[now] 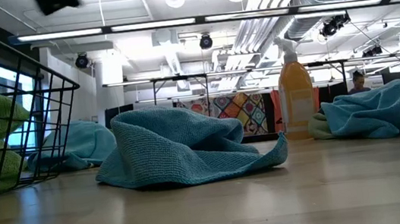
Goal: Sort microfiber towel by color & place in baskets
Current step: Put the blue microfiber cloth into the transparent bin
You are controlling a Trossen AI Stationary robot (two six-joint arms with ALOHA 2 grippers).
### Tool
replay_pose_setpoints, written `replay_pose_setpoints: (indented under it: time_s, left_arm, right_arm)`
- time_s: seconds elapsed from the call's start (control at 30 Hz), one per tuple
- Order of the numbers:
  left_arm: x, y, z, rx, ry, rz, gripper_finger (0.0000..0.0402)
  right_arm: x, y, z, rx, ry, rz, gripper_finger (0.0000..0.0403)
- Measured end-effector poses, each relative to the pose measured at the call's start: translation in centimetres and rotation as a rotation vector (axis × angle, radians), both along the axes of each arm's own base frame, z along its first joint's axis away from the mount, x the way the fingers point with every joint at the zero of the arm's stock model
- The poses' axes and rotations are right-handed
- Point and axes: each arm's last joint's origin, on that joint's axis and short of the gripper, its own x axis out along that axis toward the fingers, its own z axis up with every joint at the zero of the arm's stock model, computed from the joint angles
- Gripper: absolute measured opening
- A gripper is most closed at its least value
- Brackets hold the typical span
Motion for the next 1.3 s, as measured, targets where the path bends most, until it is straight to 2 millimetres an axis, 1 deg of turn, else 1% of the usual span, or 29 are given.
replay_pose_setpoints:
  time_s: [0.1,0.17,0.23,0.3,0.4,0.47,0.53,0.7,0.87,1.0,1.13,1.3]
  left_arm:
    - [0.8,3.6,-0.1,0.101,0.086,0.167,0.0216]
    - [0.8,6.5,-0.7,0.109,0.147,0.305,0.0216]
    - [0.1,9.3,-1.9,0.097,0.216,0.436,0.0216]
    - [-0.9,11.5,-3.4,0.074,0.277,0.552,0.0216]
    - [-3.1,13.7,-5.6,0.010,0.325,0.737,0.0215]
    - [-4.3,14.3,-6.9,-0.036,0.325,0.851,0.0215]
    - [-5.1,14.7,-8.1,-0.072,0.307,0.934,0.0215]
    - [-5.7,14.7,-10.7,-0.109,0.306,1.046,0.0215]
    - [-6.5,14.5,-12.5,-0.079,0.337,1.191,0.0215]
    - [-6.7,14.6,-12.8,-0.054,0.312,1.290,0.0215]
    - [-6.1,15.0,-12.6,-0.055,0.239,1.281,0.0215]
    - [-5.9,15.2,-12.9,-0.056,0.246,1.289,0.0215]
  right_arm:
    - [0.0,-0.1,0.0,0.001,-0.005,-0.024,0.0284]
    - [0.0,-0.1,0.0,0.001,-0.006,-0.027,0.0284]
    - [0.0,-0.1,0.0,0.007,-0.008,-0.031,0.0284]
    - [0.0,-0.1,0.0,0.016,-0.013,-0.038,0.0284]
    - [0.0,-0.1,0.0,0.021,-0.015,-0.041,0.0284]
    - [0.0,-0.1,0.0,0.019,-0.014,-0.040,0.0284]
    - [0.0,-0.1,0.0,0.016,-0.013,-0.042,0.0284]
    - [0.0,-0.1,0.0,-0.008,-0.007,-0.051,0.0284]
    - [0.0,-0.1,0.0,-0.008,-0.007,-0.051,0.0284]
    - [0.0,-0.1,0.0,-0.010,-0.006,-0.050,0.0284]
    - [0.0,-0.1,0.0,-0.009,-0.006,-0.050,0.0284]
    - [0.0,-0.1,0.0,-0.008,-0.007,-0.051,0.0284]
